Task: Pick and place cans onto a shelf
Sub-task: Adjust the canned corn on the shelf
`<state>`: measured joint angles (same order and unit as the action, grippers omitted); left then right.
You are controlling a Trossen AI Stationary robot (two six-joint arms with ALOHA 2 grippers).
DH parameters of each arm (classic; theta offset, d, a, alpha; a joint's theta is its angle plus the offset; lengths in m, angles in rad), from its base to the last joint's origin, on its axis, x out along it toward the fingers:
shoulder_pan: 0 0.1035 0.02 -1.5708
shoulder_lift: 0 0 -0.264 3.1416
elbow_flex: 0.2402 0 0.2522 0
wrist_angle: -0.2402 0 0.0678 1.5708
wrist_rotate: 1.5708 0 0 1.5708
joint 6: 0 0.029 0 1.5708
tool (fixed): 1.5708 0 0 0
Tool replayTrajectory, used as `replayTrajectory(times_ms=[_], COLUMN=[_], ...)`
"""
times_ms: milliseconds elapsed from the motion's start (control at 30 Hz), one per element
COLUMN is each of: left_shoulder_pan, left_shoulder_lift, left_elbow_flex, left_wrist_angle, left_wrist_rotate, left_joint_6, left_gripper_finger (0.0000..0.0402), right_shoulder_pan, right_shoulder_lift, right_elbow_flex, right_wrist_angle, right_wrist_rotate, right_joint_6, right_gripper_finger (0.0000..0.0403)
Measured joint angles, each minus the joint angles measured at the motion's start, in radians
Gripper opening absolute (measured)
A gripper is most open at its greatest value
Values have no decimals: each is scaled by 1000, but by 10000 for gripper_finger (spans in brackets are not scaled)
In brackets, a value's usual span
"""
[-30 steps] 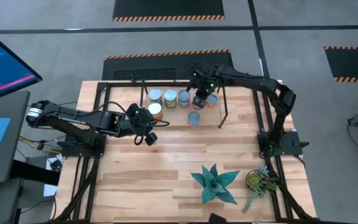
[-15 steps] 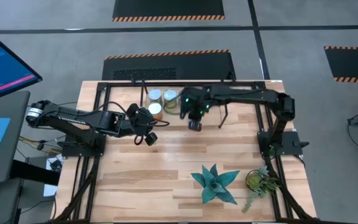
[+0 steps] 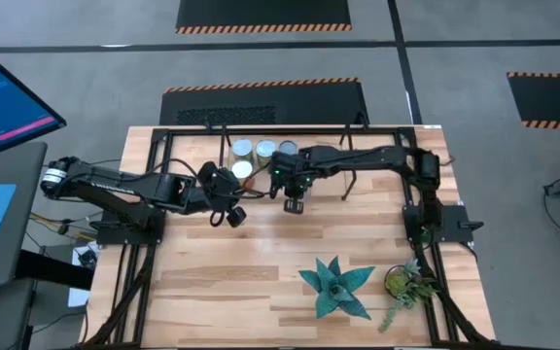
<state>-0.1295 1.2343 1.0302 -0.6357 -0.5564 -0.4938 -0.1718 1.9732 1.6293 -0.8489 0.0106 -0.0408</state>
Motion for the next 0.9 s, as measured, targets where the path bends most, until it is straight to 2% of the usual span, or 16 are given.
replayTrajectory(times_ms=[767, 900], left_shoulder_pan=[0, 0], left_shoulder_lift=[0, 0], left_elbow_flex=[0, 0], left_wrist_angle=[0, 0], left_wrist_rotate=[0, 0], left_joint_6=[-3, -6], left_gripper_finger=[52, 52], right_shoulder_pan=[-80, -80], right_shoulder_lift=[-13, -13], right_elbow_flex=[1, 1], right_wrist_angle=[-98, -100], right_wrist_rotate=[0, 39], right_joint_6=[40, 38], right_gripper_finger=[70, 70])
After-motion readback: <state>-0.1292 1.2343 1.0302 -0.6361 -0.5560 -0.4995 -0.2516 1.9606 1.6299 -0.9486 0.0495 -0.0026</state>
